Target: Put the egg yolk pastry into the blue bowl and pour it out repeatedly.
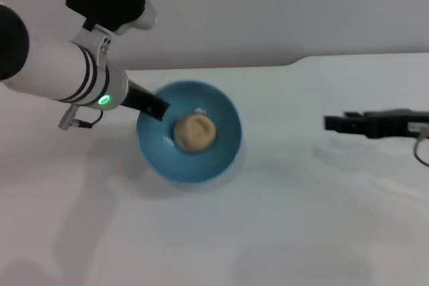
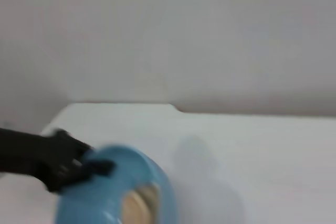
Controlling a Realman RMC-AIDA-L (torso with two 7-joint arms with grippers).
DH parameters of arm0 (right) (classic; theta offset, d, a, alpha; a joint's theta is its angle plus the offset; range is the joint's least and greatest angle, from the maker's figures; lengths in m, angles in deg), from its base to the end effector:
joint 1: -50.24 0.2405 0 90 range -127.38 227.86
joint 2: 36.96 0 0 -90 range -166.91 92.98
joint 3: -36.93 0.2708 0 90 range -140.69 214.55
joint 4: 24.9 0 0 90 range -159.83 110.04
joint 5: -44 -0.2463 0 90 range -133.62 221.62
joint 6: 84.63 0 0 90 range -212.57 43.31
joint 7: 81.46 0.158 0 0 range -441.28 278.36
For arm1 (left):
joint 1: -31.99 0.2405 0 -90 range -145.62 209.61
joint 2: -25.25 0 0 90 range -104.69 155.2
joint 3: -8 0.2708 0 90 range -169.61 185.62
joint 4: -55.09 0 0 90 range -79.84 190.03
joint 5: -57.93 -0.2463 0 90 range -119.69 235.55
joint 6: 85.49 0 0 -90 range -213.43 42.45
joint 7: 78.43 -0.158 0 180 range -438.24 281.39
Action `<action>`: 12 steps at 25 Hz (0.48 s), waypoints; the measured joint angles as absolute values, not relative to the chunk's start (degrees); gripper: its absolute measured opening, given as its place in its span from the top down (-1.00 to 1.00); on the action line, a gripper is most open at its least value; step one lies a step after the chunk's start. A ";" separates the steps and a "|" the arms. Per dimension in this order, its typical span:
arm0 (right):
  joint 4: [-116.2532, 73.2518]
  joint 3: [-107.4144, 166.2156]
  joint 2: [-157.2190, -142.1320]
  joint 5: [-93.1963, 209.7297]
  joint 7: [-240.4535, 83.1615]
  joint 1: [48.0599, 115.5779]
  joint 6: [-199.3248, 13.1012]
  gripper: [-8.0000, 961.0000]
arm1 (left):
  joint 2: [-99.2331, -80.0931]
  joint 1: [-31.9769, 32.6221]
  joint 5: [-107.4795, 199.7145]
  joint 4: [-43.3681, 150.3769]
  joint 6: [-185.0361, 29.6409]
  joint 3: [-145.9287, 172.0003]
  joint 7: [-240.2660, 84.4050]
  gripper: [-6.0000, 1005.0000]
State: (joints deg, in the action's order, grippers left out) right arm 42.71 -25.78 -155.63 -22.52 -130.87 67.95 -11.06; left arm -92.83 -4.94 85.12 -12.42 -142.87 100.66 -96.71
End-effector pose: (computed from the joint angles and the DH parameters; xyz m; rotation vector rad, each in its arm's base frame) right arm 0.2748 0.3842 0.0212 -2.3687 1.2799 0.4728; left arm -0.1752 0.4543 -0.0624 -2.3271 -0.8178 0.2452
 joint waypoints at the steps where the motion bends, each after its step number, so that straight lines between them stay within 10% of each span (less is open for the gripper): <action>1: 42.19 -24.99 -155.61 -21.12 -130.13 67.70 -11.09 -0.14 | -92.83 -4.53 85.12 -12.72 -141.94 100.70 -96.80 0.93; 12: 34.50 -20.98 -155.15 -15.57 -127.14 67.71 -11.81 -0.14 | -92.85 8.14 83.59 -20.27 -114.06 108.71 -97.21 0.93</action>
State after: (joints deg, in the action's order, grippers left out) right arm 34.50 -20.98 -155.15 -15.57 -127.14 67.71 -11.81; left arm -92.85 8.14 83.59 -20.27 -114.06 108.71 -97.21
